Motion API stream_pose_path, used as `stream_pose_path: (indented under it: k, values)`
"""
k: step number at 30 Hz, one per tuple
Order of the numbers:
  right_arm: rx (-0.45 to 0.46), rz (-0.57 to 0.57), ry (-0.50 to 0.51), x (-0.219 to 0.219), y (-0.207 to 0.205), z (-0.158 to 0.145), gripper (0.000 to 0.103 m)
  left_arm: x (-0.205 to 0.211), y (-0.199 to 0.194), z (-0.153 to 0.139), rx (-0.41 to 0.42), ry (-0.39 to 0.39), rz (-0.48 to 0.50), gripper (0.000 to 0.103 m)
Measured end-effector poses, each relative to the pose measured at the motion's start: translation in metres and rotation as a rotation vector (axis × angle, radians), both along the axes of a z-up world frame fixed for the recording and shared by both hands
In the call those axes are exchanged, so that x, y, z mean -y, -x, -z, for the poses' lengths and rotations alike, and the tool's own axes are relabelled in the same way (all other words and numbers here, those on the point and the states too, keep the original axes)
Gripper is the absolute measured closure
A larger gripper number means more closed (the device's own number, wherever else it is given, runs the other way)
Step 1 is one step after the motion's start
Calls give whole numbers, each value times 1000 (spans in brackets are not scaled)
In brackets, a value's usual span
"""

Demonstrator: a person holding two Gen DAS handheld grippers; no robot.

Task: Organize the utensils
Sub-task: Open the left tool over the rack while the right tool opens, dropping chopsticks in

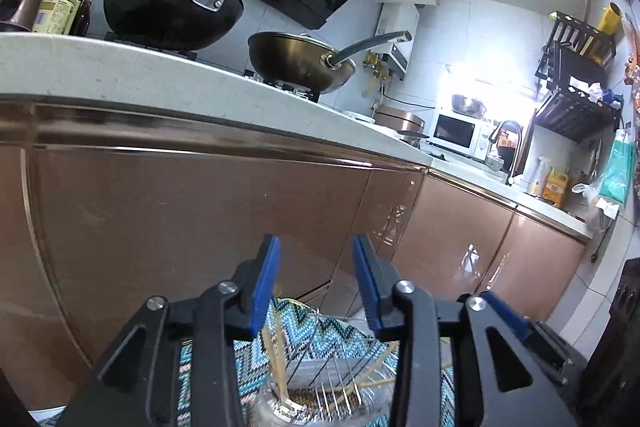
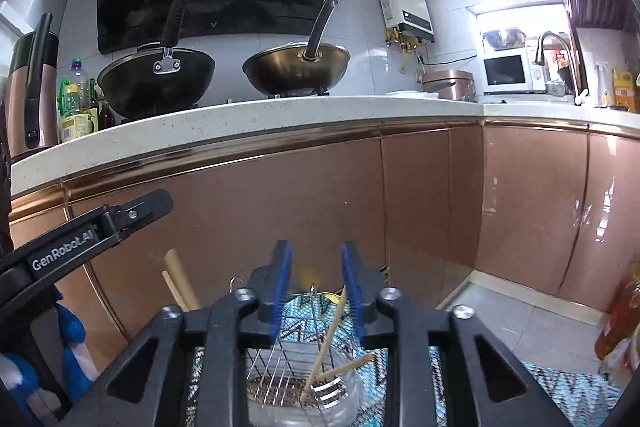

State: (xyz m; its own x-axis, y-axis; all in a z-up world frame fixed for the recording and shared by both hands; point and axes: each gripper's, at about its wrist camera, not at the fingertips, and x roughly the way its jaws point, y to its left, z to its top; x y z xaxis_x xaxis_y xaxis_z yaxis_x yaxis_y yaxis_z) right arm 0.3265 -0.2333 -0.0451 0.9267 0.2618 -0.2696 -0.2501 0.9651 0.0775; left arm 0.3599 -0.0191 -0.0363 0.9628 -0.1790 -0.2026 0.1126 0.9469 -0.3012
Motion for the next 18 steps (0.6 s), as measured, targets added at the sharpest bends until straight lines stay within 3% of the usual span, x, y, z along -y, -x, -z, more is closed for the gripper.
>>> stream_pose_path:
  k: [3, 7, 11, 15, 18]
  values:
    - [5, 7, -6, 4, 18, -13, 67, -13, 20, -11, 2, 5, 6, 62]
    - [20, 13, 11, 6, 51, -31, 52, -28, 55, -29, 2, 2, 7, 60]
    - [-11, 6, 28, 13, 81, -44, 44, -36, 90, -41, -2, 19, 20, 58]
    - [-35, 19, 60, 18, 113, -47, 33, -39, 127, -42, -28, 39, 55, 54]
    - [-48, 46, 94, 21, 135, -49, 31, -40, 147, -37, -70, 66, 93, 53]
